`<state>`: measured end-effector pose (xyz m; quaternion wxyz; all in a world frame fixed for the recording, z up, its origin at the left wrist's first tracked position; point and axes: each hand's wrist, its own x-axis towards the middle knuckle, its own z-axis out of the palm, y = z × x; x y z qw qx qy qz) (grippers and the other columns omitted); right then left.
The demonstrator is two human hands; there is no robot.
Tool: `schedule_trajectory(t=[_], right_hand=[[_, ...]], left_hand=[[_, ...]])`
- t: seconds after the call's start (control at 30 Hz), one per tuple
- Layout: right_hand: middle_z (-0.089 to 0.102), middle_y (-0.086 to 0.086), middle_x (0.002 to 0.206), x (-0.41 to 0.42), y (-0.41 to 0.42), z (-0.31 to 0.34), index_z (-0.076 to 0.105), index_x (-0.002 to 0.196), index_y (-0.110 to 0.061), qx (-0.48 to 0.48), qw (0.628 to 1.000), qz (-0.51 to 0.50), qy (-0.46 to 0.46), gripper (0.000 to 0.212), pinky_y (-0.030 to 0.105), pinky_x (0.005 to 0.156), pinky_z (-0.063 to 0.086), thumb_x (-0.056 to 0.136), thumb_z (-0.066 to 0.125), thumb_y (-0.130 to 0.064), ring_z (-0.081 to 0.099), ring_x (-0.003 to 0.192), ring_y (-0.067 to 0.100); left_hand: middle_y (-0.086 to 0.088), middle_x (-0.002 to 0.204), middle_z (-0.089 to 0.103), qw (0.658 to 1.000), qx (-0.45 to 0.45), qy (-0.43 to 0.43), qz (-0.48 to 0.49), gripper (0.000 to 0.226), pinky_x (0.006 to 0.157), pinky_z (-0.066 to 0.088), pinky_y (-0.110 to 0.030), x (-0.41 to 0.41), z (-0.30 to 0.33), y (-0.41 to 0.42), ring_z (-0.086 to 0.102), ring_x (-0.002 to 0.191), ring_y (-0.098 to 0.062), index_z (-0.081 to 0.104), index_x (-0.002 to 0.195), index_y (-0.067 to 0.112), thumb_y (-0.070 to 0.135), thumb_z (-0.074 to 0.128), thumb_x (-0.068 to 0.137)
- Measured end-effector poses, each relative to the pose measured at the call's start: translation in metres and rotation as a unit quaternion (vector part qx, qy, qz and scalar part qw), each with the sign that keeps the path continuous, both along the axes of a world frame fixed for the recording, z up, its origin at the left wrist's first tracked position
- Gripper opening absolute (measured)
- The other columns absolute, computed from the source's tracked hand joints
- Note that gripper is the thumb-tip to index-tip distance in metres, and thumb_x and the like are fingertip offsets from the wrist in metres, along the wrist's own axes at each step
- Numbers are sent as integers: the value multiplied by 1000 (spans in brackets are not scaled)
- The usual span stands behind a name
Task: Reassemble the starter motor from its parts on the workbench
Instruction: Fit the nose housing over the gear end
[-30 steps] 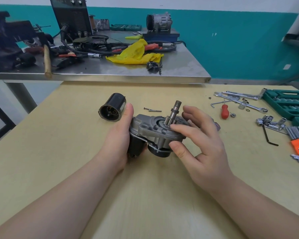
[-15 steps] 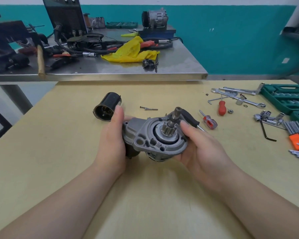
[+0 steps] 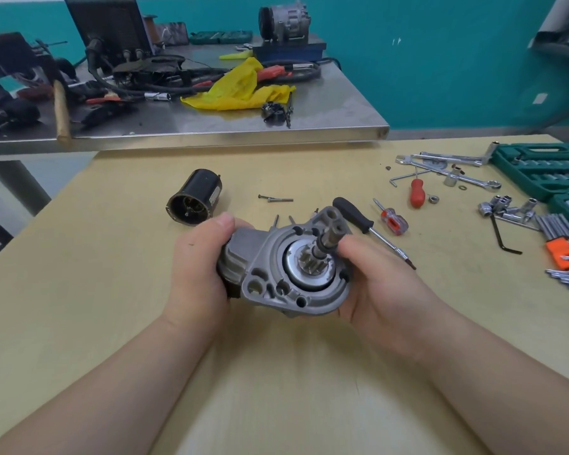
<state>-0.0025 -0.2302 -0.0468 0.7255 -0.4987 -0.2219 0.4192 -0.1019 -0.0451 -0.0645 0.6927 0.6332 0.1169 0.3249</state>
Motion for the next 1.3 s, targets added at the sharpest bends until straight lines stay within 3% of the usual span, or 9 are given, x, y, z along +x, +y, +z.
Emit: schedule_trajectory(t=[0.13, 0.4, 0.53, 0.67, 0.83, 0.93, 1.0, 1.13, 1.3], right_hand=[[77, 18, 120, -3, -3, -2, 78, 121, -10, -2, 999, 29, -12, 43, 54, 89, 61, 90, 70, -39, 76, 103, 32], [76, 19, 126, -10, -4, -6, 76, 125, -7, 80, 996, -7, 42, 39, 38, 85, 63, 96, 74, -33, 76, 111, 30], [72, 22, 132, -18, -3, -11, 72, 131, -5, 112, 991, 44, 49, 44, 39, 90, 62, 95, 77, -29, 73, 118, 32], [71, 19, 136, -25, 0, -16, 70, 135, -9, 109, 989, 94, 42, 41, 40, 94, 60, 99, 75, -27, 71, 121, 31], [69, 21, 139, -24, 3, -17, 71, 133, -10, 66, 992, 100, 43, 46, 44, 96, 60, 92, 83, -29, 69, 125, 36], [71, 25, 133, -21, 1, -16, 73, 127, -6, 15, 997, 67, 41, 37, 47, 92, 62, 94, 77, -23, 72, 119, 40], [77, 23, 119, -16, -1, -11, 80, 114, -10, -47, 998, -18, -24, 22, 42, 83, 65, 95, 77, -21, 77, 103, 34], [81, 8, 88, 7, -7, 9, 81, 97, -17, -122, 926, -247, -257, 17, 27, 61, 62, 101, 67, -7, 79, 77, 25], [78, -19, 86, 46, 32, 45, 81, 97, -30, -220, 821, -183, -495, 18, 18, 74, 53, 98, 67, -19, 73, 87, -1]], left_hand=[[-7, 69, 62, 1000, 29, -3, 12, 41, 68, 43, -42, -1, 0, 1, 55, 69, -28, 74, 71, 20, 49, 53, 91], [-2, 92, 77, 997, 65, -9, 49, 33, 72, 59, -42, 4, 4, -10, 72, 84, -24, 80, 92, 29, 50, 55, 96], [-20, 92, 72, 996, 82, -29, 33, 41, 74, 57, -47, 2, 6, -5, 66, 87, -45, 74, 92, 7, 45, 60, 92], [-29, 82, 66, 997, 77, -8, 17, 43, 66, 52, -36, -2, 10, 7, 61, 74, -37, 73, 81, 1, 42, 60, 83], [-38, 81, 63, 1000, 31, -5, 3, 29, 66, 52, -52, -6, 16, 18, 60, 71, -38, 78, 74, 11, 38, 69, 75], [-40, 81, 61, 999, 54, -8, 4, 24, 64, 50, -68, -6, 15, 25, 56, 71, -56, 79, 73, 13, 36, 71, 75], [-37, 80, 64, 998, 70, -3, -2, 23, 63, 51, -67, -6, 13, 28, 58, 74, -58, 79, 73, 14, 35, 72, 75], [-10, 71, 72, 995, 94, 22, -21, 19, 61, 53, -38, -4, 11, 30, 66, 67, -23, 80, 72, 19, 37, 73, 73], [6, 63, 68, 990, 112, 45, -70, 18, 56, 47, -18, 0, 7, 28, 61, 58, -7, 79, 71, 20, 38, 75, 72]])
